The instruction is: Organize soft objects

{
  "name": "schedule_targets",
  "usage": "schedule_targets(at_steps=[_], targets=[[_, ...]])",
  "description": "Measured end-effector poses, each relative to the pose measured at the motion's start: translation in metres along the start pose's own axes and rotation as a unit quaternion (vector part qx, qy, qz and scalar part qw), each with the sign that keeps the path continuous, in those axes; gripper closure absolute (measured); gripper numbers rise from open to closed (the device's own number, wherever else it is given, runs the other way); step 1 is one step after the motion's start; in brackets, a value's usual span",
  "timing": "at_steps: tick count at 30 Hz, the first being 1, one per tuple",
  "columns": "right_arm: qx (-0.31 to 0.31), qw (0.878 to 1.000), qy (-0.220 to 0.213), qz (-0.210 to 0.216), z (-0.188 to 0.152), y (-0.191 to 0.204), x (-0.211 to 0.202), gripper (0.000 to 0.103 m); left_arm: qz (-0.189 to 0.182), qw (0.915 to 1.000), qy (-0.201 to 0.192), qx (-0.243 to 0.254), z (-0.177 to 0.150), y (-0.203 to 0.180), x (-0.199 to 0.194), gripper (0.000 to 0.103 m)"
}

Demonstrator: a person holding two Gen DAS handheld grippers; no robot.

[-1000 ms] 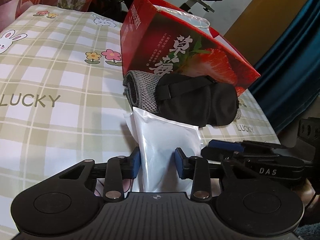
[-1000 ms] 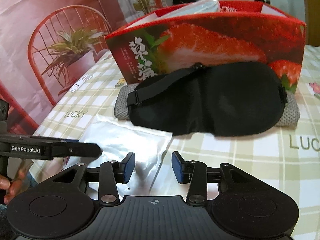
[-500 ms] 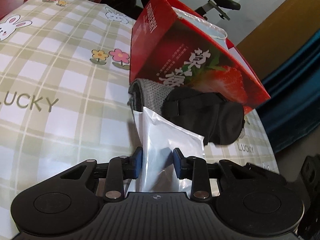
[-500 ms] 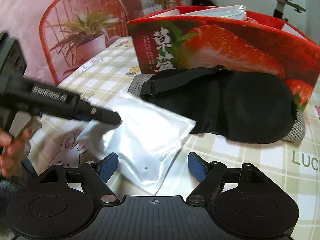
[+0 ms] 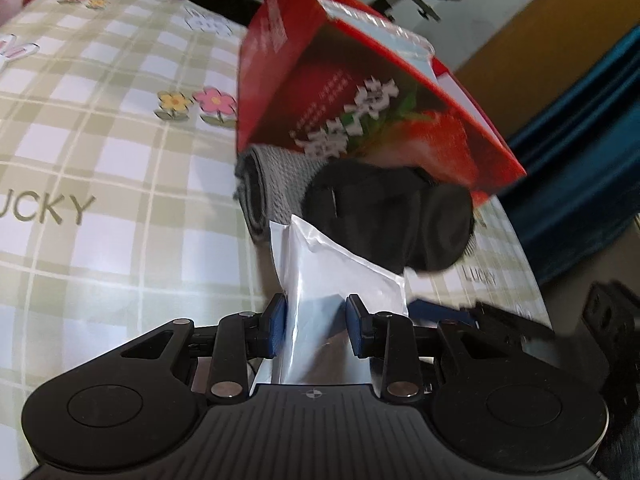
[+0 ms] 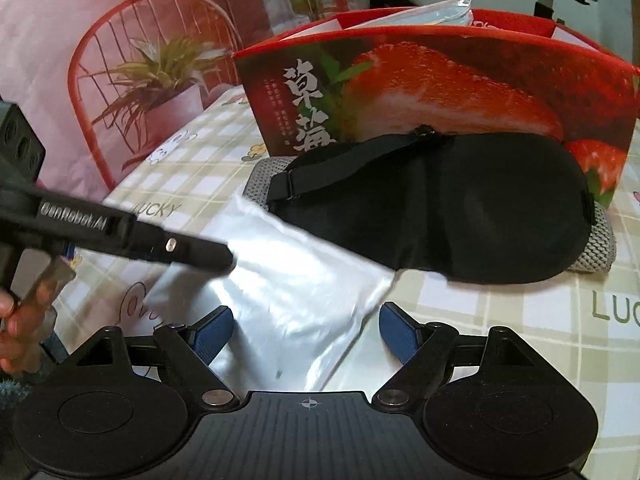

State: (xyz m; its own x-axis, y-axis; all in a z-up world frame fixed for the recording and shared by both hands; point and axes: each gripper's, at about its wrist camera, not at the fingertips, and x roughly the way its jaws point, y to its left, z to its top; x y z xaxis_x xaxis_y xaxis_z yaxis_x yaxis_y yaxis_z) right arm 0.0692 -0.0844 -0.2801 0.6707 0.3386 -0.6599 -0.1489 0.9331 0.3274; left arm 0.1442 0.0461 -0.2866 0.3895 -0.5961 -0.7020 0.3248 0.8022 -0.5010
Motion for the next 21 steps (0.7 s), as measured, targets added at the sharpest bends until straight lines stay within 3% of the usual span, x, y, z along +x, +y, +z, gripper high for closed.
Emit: schedule_targets(at_steps=[8,13,15,18,21], targets=[[-0.006,1.0,0.004,0.003,0.001,0.002,0.002,0.019,-0.006,0.9999,0.012,-0.007,-0.006,0.006,0.002,0.069],[0.015,1.0,-0.003,0.008,0.004,-0.004,0.0,0.043,-0.007,0.9998,0.007,-0.018,-0.007,0.007,0.003,0.069],[0.027,1.0,-0.006,0.002,0.006,-0.008,0.0,0.058,-0.003,0.9998,0.005,-0.019,-0.006,0.006,0.003,0.069],[0.052,0.999,-0.013,0.002,0.006,-0.016,0.001,0.069,-0.005,0.9998,0.004,-0.02,-0.007,0.006,0.002,0.069],[0.073,0.997,-0.017,0.008,0.006,-0.024,0.001,0.071,-0.004,0.9998,0.002,-0.02,-0.007,0.006,0.002,0.069]])
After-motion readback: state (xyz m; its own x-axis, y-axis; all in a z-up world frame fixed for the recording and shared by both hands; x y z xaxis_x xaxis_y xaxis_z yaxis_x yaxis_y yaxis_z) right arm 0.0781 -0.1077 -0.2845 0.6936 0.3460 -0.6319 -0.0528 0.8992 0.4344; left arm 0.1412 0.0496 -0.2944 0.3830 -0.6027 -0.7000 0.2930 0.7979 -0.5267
